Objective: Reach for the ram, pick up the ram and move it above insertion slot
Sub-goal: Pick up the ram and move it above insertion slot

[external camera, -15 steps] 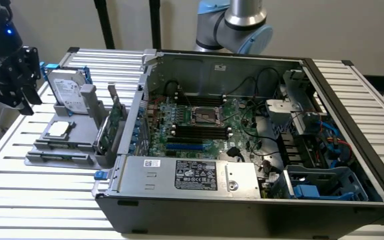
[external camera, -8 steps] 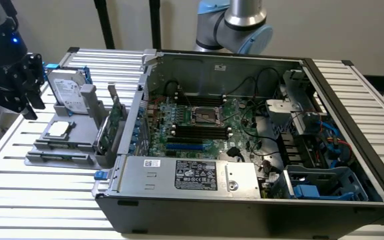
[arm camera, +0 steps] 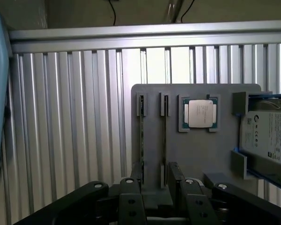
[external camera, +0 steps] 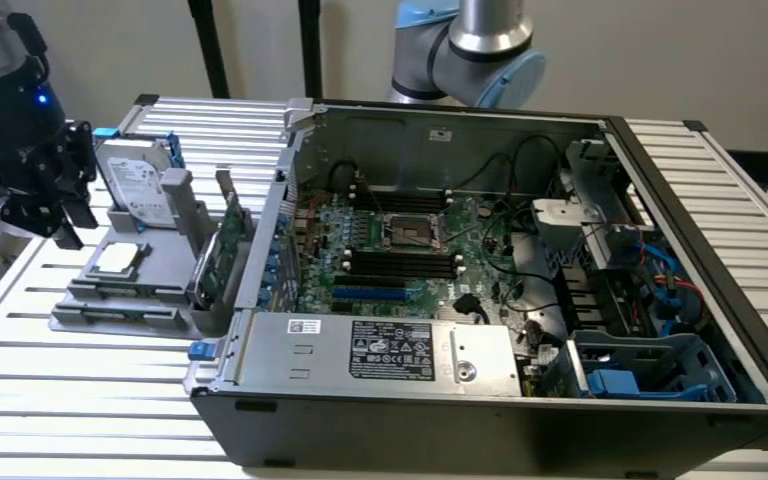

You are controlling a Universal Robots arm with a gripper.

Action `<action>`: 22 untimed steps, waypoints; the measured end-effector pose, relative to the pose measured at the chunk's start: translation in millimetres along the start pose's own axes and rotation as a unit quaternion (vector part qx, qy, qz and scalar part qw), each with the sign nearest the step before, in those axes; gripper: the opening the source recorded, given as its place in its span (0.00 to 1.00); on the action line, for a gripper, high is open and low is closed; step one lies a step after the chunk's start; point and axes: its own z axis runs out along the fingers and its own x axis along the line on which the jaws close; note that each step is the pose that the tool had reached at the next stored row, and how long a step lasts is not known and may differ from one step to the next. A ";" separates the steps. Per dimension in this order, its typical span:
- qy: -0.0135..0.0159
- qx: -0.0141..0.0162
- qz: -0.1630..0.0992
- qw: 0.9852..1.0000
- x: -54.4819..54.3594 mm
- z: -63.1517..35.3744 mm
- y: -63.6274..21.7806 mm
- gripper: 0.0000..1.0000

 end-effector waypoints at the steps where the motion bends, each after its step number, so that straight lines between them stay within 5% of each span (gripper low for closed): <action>1: 0.000 0.000 0.000 1.000 0.2 1.8 -0.1 0.36; 22: 0.000 0.000 -0.001 1.000 5.4 40.1 -2.0 0.36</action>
